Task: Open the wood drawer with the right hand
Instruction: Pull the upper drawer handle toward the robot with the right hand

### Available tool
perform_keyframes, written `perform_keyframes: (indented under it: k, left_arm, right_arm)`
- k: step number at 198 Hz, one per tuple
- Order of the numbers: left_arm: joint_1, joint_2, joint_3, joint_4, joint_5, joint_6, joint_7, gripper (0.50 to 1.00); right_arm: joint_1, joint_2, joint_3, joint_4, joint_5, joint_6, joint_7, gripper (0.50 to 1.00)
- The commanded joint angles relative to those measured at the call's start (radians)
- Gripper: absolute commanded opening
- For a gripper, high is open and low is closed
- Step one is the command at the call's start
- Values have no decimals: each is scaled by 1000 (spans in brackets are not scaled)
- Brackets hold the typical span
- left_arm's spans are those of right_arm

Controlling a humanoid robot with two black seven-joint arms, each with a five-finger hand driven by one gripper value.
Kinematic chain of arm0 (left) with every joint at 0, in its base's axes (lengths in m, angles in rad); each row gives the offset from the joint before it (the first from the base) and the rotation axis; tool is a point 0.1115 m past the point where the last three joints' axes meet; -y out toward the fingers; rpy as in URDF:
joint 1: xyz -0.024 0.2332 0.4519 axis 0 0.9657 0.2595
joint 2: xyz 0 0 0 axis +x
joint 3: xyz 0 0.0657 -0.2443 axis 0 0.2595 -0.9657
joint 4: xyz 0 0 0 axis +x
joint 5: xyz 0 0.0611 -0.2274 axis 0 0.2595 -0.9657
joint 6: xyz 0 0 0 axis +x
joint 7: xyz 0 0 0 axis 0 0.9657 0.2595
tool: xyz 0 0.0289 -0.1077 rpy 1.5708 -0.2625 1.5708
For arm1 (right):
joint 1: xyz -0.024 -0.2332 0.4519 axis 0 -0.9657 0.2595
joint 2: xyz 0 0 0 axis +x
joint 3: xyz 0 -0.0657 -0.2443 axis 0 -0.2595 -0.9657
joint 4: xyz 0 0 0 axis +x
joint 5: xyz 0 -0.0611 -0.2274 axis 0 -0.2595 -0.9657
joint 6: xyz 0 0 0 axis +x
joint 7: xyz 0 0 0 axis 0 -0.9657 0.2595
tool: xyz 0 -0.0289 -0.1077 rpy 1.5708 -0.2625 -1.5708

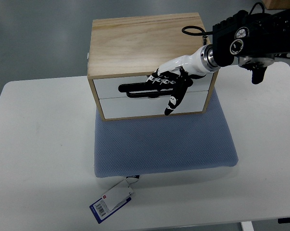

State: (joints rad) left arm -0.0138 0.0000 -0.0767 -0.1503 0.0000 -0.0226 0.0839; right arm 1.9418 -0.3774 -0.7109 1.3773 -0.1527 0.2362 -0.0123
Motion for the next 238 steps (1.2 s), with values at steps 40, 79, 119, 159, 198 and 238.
perform_keyframes:
  k: [40,79,119,159,198,238]
  left_arm:
    - [2,0,0,0,0,0,-1,1000]
    - [0,0,0,0,0,0,0,1000]
    - [0,0,0,0,0,0,0,1000]
    - [0,0,0,0,0,0,0,1000]
    - [0,0,0,0,0,0,0,1000]
    - [0,0,0,0,0,0,0,1000]
  right_arm:
    - [-6,0,-15,2,-1,-2,-2,924]
    - [-4,-11,-24,11,-1,23,0,926]
    - [11,-23,-24,22,-4,66,0,926]
    - [19,-49,-24,35,-4,112,2,926]
    - [20,-87,-28,68,-10,166,5,928]
    - [31,-112,-30,80,-27,212,5,928]
